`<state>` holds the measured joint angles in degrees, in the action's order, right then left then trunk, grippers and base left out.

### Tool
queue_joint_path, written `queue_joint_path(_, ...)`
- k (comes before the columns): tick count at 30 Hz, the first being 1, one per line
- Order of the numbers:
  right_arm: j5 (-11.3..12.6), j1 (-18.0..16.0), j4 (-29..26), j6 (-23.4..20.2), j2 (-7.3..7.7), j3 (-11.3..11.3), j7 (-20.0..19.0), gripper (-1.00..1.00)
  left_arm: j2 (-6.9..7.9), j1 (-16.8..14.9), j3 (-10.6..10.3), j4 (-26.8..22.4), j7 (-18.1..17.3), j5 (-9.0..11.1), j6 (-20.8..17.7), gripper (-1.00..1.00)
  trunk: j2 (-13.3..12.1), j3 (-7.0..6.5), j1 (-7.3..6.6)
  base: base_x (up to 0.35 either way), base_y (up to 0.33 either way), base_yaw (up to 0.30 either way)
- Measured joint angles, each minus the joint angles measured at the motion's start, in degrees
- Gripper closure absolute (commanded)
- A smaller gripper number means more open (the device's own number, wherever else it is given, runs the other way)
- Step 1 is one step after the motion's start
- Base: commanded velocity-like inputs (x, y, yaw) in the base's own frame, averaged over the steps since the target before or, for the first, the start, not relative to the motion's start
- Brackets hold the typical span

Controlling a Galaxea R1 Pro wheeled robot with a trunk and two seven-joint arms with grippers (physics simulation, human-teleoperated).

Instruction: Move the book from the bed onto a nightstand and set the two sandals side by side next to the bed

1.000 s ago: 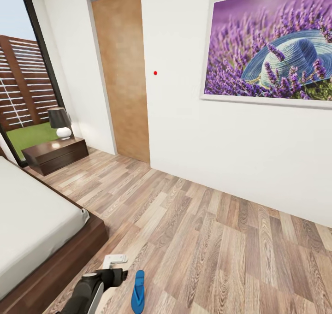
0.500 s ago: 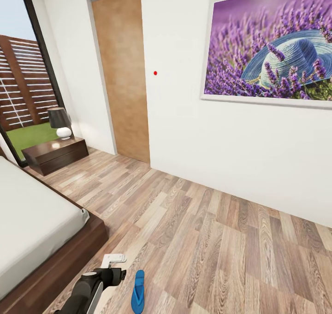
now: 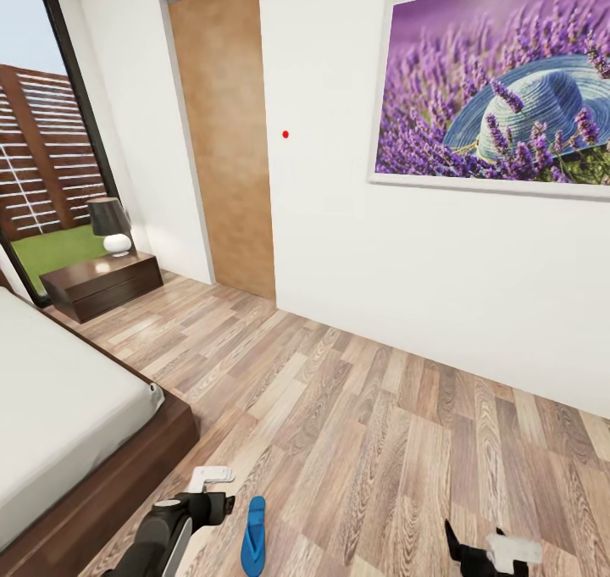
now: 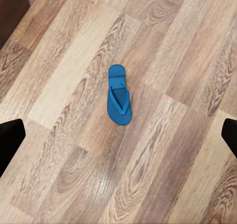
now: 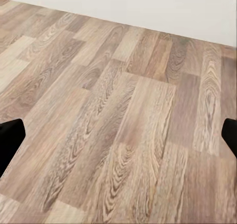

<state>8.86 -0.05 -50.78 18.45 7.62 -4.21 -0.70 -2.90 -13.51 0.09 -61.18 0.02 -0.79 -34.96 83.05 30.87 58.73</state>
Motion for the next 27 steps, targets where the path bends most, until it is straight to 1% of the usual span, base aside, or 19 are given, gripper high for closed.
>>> queue_joint_path(1, 0.05, -0.01, -1.41, 0.48, 0.00, -0.08, 0.85, -1.00, -0.06, 0.00, -0.03, 0.00, 0.01, 0.01, -0.03, -1.00, 0.00, 0.00, 0.00, 0.000, 0.000, 0.000)
queue_joint_path(4, 0.11, -0.02, -3.43, 2.07, -0.04, -0.16, 1.79, -1.00, -0.21, 0.00, -0.10, -0.01, 0.08, 0.00, -0.11, -1.00, 0.00, 0.00, 0.00, 0.000, 0.000, 0.000)
queue_joint_path(5, 0.20, -0.03, -4.32, 5.30, -0.07, -0.18, 2.16, -1.00, -0.29, 0.00, -0.14, -0.01, 0.16, 0.00, -0.15, -1.00, 0.00, 0.00, 0.00, 0.000, 0.000, 0.000)
queue_joint_path(8, 0.27, -0.03, -4.70, 8.01, -0.11, -0.19, 2.33, -1.00, -0.32, 0.00, -0.16, -0.01, 0.20, -0.01, -0.17, -1.00, 0.00, 0.00, 0.00, 0.000, 0.000, 0.000)
queue_joint_path(9, 0.28, -0.03, -4.73, 9.00, -0.11, -0.20, 2.37, -1.00, -0.33, 0.00, -0.19, -0.01, 0.21, -0.01, -0.20, -1.00, 0.39, 0.17, 0.21, 0.000, 0.000, 0.000)
queue_joint_path(12, 0.32, -0.03, -4.62, 9.73, -0.07, -0.20, 2.40, -1.00, -0.34, 0.00, -0.43, -0.01, 0.22, 0.00, -0.30, -1.00, 1.59, 0.71, 0.87, 0.000, 0.000, 0.000)
queue_joint_path(16, 0.32, -0.03, -4.58, 10.09, -0.09, -0.20, 2.42, -1.00, -0.34, 0.00, -1.30, -0.01, 0.22, 0.06, -0.34, -1.00, 3.19, 1.43, 1.75, 0.000, 0.000, 0.000)
queue_joint_path(27, 0.40, -0.03, -4.51, 10.16, -0.02, -0.35, 2.50, -1.00, -0.34, 0.00, -1.52, -0.01, 0.22, 0.00, -0.32, -1.00, 7.61, 3.41, 4.17, 0.000, 0.000, 0.000)
